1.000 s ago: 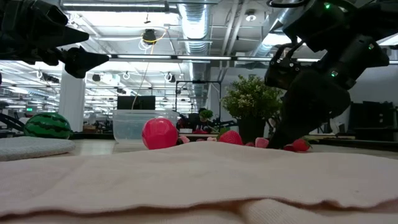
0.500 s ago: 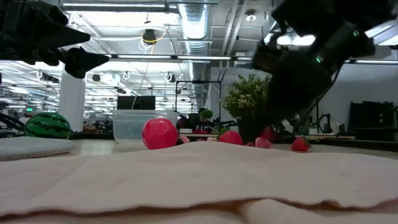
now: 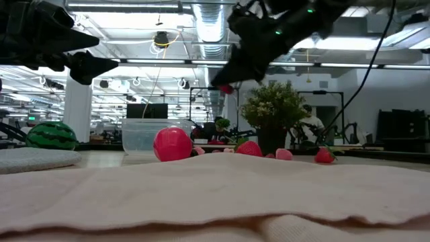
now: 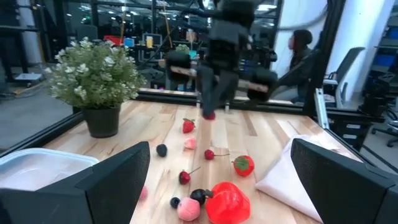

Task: Pick and placing Produce into tupperware
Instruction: Put the red cherry into the transparent container, then put the red strawberry into the transparent container

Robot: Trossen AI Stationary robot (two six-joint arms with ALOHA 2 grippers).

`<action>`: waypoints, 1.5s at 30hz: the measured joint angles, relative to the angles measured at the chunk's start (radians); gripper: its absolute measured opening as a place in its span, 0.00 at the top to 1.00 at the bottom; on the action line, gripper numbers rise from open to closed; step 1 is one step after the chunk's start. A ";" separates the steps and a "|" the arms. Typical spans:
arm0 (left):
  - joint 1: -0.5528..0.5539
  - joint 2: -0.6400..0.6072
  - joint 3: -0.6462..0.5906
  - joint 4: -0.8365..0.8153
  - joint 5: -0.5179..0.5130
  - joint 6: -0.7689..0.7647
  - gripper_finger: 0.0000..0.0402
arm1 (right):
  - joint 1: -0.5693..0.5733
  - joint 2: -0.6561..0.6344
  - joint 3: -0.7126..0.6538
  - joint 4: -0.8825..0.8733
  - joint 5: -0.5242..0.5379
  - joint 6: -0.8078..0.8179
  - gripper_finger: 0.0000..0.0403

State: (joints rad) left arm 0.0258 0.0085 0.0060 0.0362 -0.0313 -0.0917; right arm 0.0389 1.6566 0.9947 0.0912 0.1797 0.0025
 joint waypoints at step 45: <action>0.000 0.000 0.000 0.022 -0.048 0.022 0.05 | -0.405 0.477 0.895 -0.506 -0.423 0.013 0.67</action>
State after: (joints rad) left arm 0.0260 0.0082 0.0063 0.0582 -0.0794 -0.0696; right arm -0.3657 2.1331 1.8892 -0.4152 -0.2432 0.0158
